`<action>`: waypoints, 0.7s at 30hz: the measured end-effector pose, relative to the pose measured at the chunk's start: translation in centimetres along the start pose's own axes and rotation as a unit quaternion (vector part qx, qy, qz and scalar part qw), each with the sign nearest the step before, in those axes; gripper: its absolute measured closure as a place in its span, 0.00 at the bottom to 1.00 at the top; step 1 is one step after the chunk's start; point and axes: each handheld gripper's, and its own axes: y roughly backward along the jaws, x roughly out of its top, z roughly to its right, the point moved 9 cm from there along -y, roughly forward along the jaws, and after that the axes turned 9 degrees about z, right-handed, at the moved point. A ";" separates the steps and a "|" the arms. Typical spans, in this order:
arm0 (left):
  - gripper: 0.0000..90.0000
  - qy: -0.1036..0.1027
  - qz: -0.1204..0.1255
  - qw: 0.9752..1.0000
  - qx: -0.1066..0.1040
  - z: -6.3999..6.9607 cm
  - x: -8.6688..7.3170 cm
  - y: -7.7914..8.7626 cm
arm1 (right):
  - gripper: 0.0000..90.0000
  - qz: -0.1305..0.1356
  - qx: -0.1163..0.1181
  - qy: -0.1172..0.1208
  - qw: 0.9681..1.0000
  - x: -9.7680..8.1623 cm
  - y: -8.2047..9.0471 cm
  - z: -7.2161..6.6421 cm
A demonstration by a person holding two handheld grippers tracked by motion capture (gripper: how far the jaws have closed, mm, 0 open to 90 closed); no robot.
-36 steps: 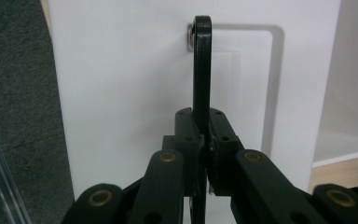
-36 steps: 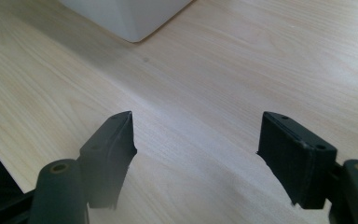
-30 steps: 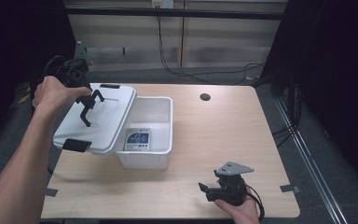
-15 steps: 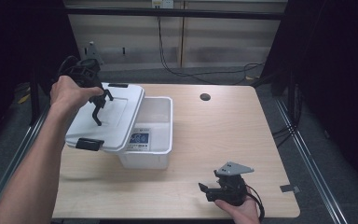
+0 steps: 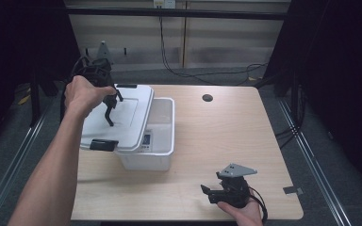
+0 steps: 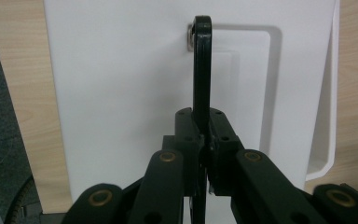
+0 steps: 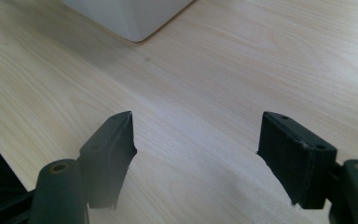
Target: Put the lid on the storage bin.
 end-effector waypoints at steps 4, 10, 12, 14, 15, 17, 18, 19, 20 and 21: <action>0.94 0.001 -0.005 1.000 0.007 1.0 0.1 -0.5 | 0.29 -0.001 0.001 -0.002 1.000 0.0 0.0 0.0; 0.94 0.014 -0.003 1.000 0.006 2.4 0.2 -1.5 | 0.29 -0.001 0.003 -0.002 1.000 0.0 0.1 -0.1; 0.94 0.020 -0.005 1.000 0.007 2.6 0.2 -1.7 | 0.29 -0.001 0.003 -0.001 1.000 0.0 0.1 -0.1; 0.94 0.026 -0.004 1.000 0.007 2.6 0.1 -1.6 | 0.29 0.000 0.004 0.001 1.000 0.0 0.1 -0.2; 0.94 0.027 0.000 1.000 0.008 2.7 0.2 -1.6 | 0.29 -0.001 0.005 0.001 1.000 0.0 0.1 -0.2; 0.94 0.037 0.006 0.999 0.001 2.9 0.3 -1.6 | 0.29 -0.002 0.006 0.002 1.000 0.0 0.1 -0.3; 0.94 0.035 0.006 0.999 0.000 2.9 0.3 -1.6 | 0.29 -0.001 0.006 0.001 1.000 0.0 0.1 -0.3; 0.94 0.038 0.004 0.999 0.002 3.1 0.3 -1.7 | 0.29 -0.001 0.006 0.001 1.000 0.0 0.1 -0.3; 0.94 0.034 0.005 0.999 0.006 3.3 0.4 -1.7 | 0.29 0.000 0.006 0.003 1.000 0.0 0.1 -0.3; 0.94 0.033 0.005 0.999 0.003 3.5 0.4 -1.8 | 0.28 -0.002 0.005 0.001 1.000 0.0 0.1 -0.3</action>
